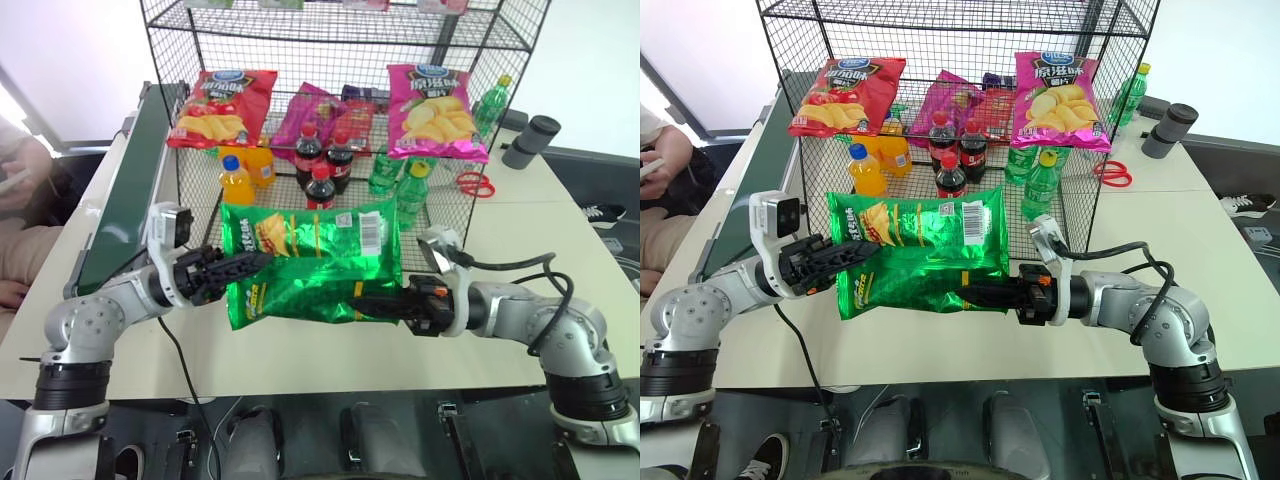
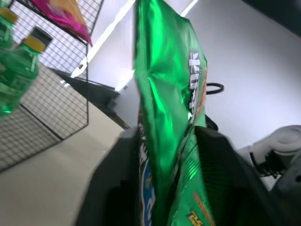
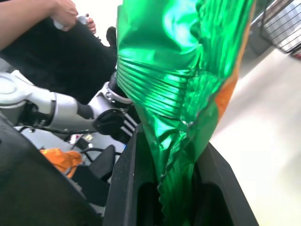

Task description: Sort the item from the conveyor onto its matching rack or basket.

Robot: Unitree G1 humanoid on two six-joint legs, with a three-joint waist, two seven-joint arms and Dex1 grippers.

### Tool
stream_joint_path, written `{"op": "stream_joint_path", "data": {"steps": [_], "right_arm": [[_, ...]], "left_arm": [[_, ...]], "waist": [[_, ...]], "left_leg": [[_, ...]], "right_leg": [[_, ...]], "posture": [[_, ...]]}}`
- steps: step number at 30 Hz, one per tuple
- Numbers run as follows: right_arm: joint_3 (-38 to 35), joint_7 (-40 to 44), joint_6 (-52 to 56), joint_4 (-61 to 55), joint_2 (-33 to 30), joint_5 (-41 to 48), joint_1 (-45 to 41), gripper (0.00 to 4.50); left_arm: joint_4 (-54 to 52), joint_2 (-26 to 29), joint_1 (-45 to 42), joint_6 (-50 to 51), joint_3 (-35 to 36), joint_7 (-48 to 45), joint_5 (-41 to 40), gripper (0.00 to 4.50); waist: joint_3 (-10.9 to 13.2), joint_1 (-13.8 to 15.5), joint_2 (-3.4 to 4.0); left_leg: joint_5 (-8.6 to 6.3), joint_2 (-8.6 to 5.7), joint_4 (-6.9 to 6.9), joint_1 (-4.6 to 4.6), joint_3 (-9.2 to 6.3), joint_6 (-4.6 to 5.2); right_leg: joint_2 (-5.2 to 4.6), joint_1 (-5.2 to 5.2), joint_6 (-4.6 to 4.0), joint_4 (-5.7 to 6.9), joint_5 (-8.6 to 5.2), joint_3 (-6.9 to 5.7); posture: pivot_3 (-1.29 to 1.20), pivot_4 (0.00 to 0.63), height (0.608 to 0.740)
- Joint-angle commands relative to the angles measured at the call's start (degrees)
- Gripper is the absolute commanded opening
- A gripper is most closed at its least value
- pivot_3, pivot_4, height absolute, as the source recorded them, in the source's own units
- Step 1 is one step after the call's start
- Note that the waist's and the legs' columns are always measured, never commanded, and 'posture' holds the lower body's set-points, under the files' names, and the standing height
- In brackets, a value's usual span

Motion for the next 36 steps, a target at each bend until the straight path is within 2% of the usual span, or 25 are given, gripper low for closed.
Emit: {"op": "stream_joint_path", "data": {"steps": [1,2,4,6,11,15,17,20,23,28,31,36], "right_arm": [[-0.73,1.42,-2.87,-0.92,-1.08,-2.01,-0.62,0.11],[-0.86,1.72,-3.32,-1.19,-1.45,-2.47,-0.53,0.11],[-1.03,2.31,-6.15,-2.81,-2.67,-5.37,-0.51,0.11],[-0.38,2.99,-13.32,-5.31,-4.27,-12.32,-1.37,0.11],[-1.72,-1.47,-20.36,-9.4,-2.3,-16.48,-6.65,0.11],[6.38,-2.52,-42.6,-5.83,-3.11,-40.32,-12.68,0.11],[6.23,-5.31,-50.34,-1.32,-0.62,-45.43,-15.74,0.11],[7.83,-10.77,-66.49,7.21,-1.02,-59.66,-20.37,0.11],[8.0,-15.48,-77.16,12.88,-0.81,-67.47,-23.23,0.11],[9.8,-24.77,-84.55,21.51,-1.63,-81.9,-27.0,0.11],[12.18,-30.43,-85.49,26.23,-1.8,-91.46,-29.22,0.11],[14.87,-37.35,-76.17,35.4,2.69,-99.6,-35.37,0.11]], "left_arm": [[-1.26,1.22,0.81,-0.02,2.93,-0.29,-0.28,3.87],[-1.59,1.62,1.45,0.02,3.46,-0.49,-0.23,4.47],[-2.0,2.94,3.37,-0.3,4.99,-0.66,0.32,4.5],[-2.9,3.03,5.48,-4.36,6.76,0.09,3.12,4.5],[-4.78,2.73,8.99,-10.99,9.21,1.11,8.25,4.5],[-4.29,0.92,9.61,-17.58,9.9,2.99,13.1,4.5],[-4.34,0.28,9.62,-19.72,9.44,3.42,14.78,4.5],[-3.65,-1.11,8.91,-26.44,8.19,5.32,21.06,4.5],[-3.58,-2.59,8.4,-31.87,7.71,6.75,25.21,4.5],[-4.92,-5.54,8.31,-36.53,8.7,10.16,27.21,4.5],[-6.61,-6.84,9.33,-37.82,8.37,11.66,27.69,4.5],[-7.39,-8.07,9.65,-38.12,7.42,12.89,27.75,4.5]], "waist": [[0.0,-0.02,0.0],[0.0,-0.07,0.0],[0.01,-0.14,0.02],[0.01,-0.15,0.02],[0.02,-0.06,0.02],[0.02,-0.07,0.03],[0.02,-0.06,0.02],[0.03,-0.01,0.03],[0.03,-0.08,0.04],[0.03,-0.27,0.04],[0.04,-0.55,0.06],[0.05,-1.33,0.06]], "left_leg": [[0.0,0.0,0.0,0.0,0.0,0.0],[0.0,0.0,0.0,0.0,0.0,0.0],[0.0,0.01,-0.01,0.0,0.01,0.0],[0.0,0.01,-0.02,0.0,0.01,0.0],[0.0,0.01,-0.03,0.0,0.03,0.0],[0.0,0.0,-0.02,-0.01,0.06,0.0],[0.0,0.0,-0.02,-0.02,0.08,0.0],[0.0,-0.01,-0.01,-0.05,0.1,-0.01],[0.01,-0.02,-0.01,-0.05,0.14,-0.02],[0.03,0.02,-0.02,-0.04,0.19,-0.06],[0.13,0.03,-0.02,-0.03,0.23,-0.22],[0.28,0.04,-0.04,-0.01,0.25,-0.49]], "right_leg": [[0.0,0.0,0.0,0.0,0.0,0.0],[0.0,0.0,0.0,-0.01,0.0,0.0],[0.0,-0.01,0.0,-0.01,0.0,0.0],[-0.01,-0.04,0.0,-0.01,0.0,0.01],[-0.02,-0.06,-0.01,-0.01,-0.01,0.0],[-0.04,-0.07,-0.02,-0.02,-0.01,0.01],[-0.04,-0.08,-0.02,-0.04,-0.01,0.01],[-0.04,-0.09,-0.02,-0.04,-0.01,0.01],[-0.07,-0.1,-0.02,-0.05,-0.01,0.02],[-0.07,-0.12,-0.01,-0.04,0.0,0.03],[-0.08,-0.15,0.0,-0.02,0.0,0.07],[-0.07,-0.16,-0.01,0.03,0.0,0.09]], "posture": [[0.0,0.15,0.74],[0.0,0.15,0.74],[0.0,0.15,0.74],[0.0,0.15,0.74],[0.0,0.15,0.74],[0.0,0.15,0.74],[0.0,0.15,0.74],[0.0,0.15,0.74],[0.0,0.15,0.74],[0.0,0.15,0.74],[0.0,0.15,0.74],[0.0,0.15,0.74]]}}
